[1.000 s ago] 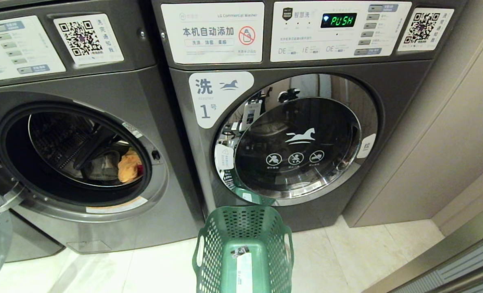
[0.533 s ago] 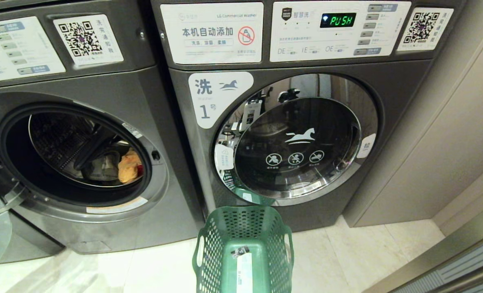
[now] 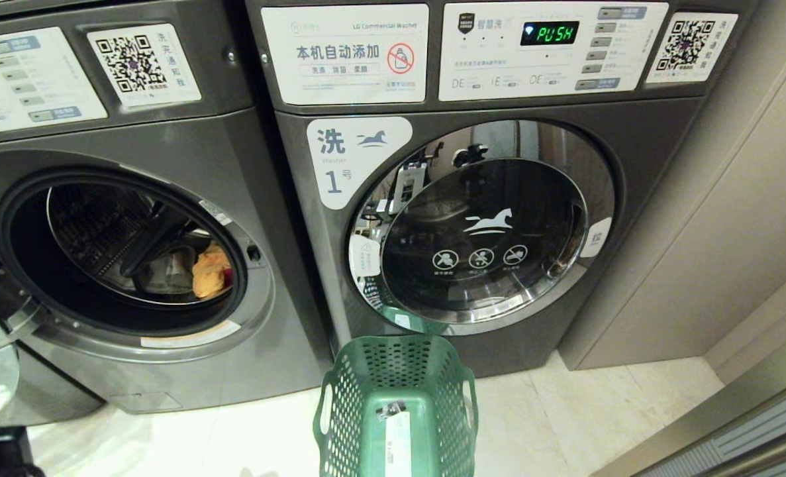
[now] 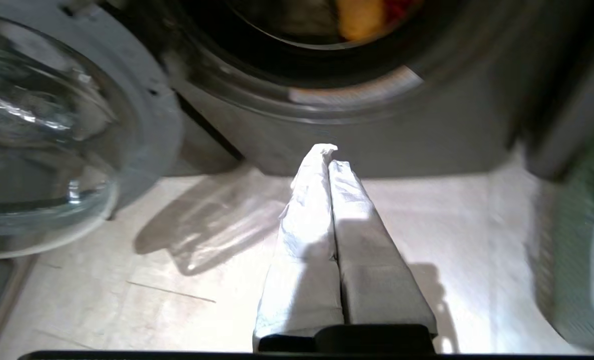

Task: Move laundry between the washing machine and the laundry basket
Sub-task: Open the lid of the washing machine

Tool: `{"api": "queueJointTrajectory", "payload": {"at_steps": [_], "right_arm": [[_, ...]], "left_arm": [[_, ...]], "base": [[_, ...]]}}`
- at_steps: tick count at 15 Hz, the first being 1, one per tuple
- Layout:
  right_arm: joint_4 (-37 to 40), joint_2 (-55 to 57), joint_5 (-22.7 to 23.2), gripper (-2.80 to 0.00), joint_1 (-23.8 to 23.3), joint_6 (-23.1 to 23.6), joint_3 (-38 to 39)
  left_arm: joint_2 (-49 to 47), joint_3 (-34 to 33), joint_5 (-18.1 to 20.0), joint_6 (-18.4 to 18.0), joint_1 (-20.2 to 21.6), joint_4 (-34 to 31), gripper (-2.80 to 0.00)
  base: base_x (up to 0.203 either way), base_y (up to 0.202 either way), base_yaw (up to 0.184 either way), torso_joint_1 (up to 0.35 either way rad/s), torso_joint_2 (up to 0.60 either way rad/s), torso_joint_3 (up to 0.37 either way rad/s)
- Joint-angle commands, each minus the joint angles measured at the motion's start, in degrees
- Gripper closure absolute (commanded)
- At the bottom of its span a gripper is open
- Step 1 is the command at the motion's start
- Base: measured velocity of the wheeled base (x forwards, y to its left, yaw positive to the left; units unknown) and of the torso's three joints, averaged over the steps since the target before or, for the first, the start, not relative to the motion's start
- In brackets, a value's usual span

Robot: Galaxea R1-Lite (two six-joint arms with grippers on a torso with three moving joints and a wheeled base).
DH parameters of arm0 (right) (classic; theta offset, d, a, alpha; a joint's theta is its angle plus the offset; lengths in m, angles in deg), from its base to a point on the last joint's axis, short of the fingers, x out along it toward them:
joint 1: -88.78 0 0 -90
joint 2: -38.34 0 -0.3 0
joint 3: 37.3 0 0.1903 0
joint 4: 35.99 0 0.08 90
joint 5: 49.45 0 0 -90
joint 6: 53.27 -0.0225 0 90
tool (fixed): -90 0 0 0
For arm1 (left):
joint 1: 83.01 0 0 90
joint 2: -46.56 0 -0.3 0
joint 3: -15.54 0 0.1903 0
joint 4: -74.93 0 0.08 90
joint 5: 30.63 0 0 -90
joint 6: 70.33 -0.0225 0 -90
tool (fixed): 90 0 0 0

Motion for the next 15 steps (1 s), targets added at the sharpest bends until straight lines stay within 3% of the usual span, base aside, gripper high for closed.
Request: {"api": "queueJointTrajectory", "payload": {"at_steps": [1,2,6,11,15], "right_arm": [[-0.01,0.00,-0.01,0.00,0.02,-0.02,0.00],[-0.01,0.09,-0.01,0.00,0.02,-0.02,0.00],[-0.01,0.06,-0.01,0.00,0.02,-0.02,0.00],[-0.01,0.00,-0.01,0.00,0.02,-0.02,0.00],[-0.01,0.00,-0.01,0.00,0.02,-0.02,0.00]], "left_arm": [[16.75,-2.56,4.66,4.37,-3.28,-16.36,0.00],[21.34,-2.65,8.60,6.83,-3.39,-21.92,0.00],[40.12,-2.75,16.99,11.34,-3.34,-37.73,0.00],[54.85,-2.82,19.39,10.70,-6.06,-41.38,0.00],[54.92,-2.84,19.24,10.72,-6.14,-41.46,0.00]], "base": [[0.000,0.000,0.000,0.000,0.00,0.000],[0.000,0.000,0.000,0.000,0.00,0.000],[0.000,0.000,0.000,0.000,0.00,0.000],[0.000,0.000,0.000,0.000,0.00,0.000],[0.000,0.000,0.000,0.000,0.00,0.000]]}}
